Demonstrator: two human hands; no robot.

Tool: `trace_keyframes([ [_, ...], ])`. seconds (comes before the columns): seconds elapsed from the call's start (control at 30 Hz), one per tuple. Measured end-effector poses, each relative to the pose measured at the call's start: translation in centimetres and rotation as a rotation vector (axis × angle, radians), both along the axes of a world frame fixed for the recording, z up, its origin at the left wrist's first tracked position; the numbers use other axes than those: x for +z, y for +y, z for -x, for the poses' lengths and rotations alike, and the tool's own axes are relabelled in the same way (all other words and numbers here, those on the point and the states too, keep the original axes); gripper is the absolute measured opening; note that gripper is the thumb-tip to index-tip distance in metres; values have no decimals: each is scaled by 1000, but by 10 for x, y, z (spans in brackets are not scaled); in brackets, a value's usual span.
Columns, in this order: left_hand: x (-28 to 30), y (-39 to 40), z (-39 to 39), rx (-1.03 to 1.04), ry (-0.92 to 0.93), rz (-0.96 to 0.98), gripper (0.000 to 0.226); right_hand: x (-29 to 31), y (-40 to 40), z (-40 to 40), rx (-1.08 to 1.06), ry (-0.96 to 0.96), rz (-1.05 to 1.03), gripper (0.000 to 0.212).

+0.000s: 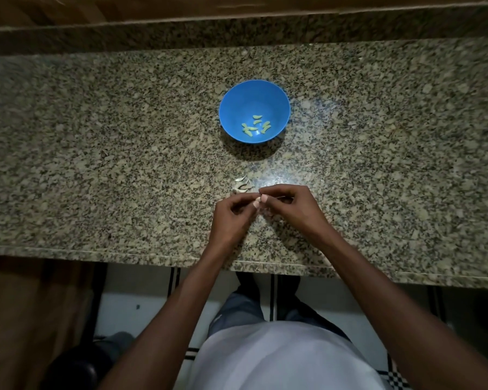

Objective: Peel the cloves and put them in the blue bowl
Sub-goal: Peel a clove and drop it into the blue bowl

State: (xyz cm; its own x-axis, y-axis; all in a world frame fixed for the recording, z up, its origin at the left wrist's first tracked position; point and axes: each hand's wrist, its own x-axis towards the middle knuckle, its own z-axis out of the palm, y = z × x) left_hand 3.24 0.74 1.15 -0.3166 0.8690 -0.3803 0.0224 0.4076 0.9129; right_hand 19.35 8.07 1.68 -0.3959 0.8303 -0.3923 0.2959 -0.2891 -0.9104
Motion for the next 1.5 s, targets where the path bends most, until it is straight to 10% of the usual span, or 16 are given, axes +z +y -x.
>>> trace_keyframes([
  [0.37,7,-7,0,163,-50,19,39,0,-1,4,129,-72,-58,18],
  [0.63,1,-10,27,75,-93,4,28,2,-8,15,-33,133,304,17],
  [0.9,-20,-19,49,-98,476,-16,15,-12,-10,36,266,-614,-686,7],
  [1.5,-29,-10,55,-294,663,-69,10,16,-18,68,726,-946,-848,17],
])
